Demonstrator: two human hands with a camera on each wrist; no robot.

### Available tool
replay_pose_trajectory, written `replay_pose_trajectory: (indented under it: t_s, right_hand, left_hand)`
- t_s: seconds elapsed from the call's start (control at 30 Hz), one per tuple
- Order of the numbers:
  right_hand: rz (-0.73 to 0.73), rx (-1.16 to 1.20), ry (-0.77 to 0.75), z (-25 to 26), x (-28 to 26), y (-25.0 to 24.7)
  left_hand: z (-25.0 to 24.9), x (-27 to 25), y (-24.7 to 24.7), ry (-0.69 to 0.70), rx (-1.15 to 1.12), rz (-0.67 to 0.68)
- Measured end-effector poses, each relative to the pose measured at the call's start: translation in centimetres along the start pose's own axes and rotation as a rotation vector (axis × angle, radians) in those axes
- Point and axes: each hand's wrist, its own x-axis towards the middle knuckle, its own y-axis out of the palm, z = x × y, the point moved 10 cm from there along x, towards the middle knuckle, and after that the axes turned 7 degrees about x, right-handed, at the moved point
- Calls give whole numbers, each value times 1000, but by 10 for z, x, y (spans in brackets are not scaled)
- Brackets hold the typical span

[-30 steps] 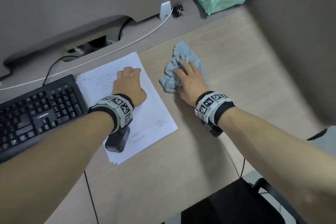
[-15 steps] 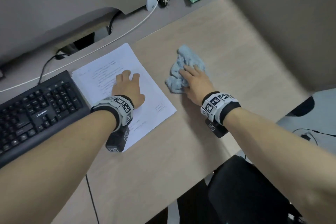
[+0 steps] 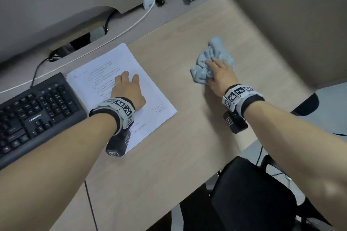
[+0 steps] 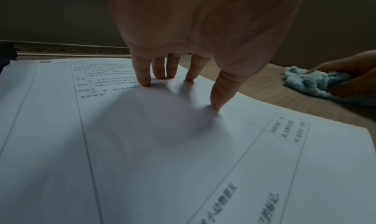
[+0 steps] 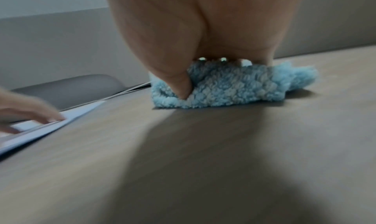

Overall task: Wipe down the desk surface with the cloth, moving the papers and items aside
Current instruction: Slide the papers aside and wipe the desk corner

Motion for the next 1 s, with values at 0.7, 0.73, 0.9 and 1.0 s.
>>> replay_pose_trajectory:
  t_s: [0.7, 0.73, 0.9, 1.0]
  right_hand:
    - [-38, 10, 284, -51, -71, 4]
    - [-15, -14, 258, -38, -72, 11]
    - [64, -50, 19, 14, -101, 48]
    - [-31, -13, 166, -40, -117, 29]
  left_hand:
    - [-21, -10, -6, -1, 28, -59]
    - [-28, -12, -6, 12, 16, -65]
    - [-50, -18, 3, -12, -25, -21]
    - [-50, -15, 6, -41, -4, -25]
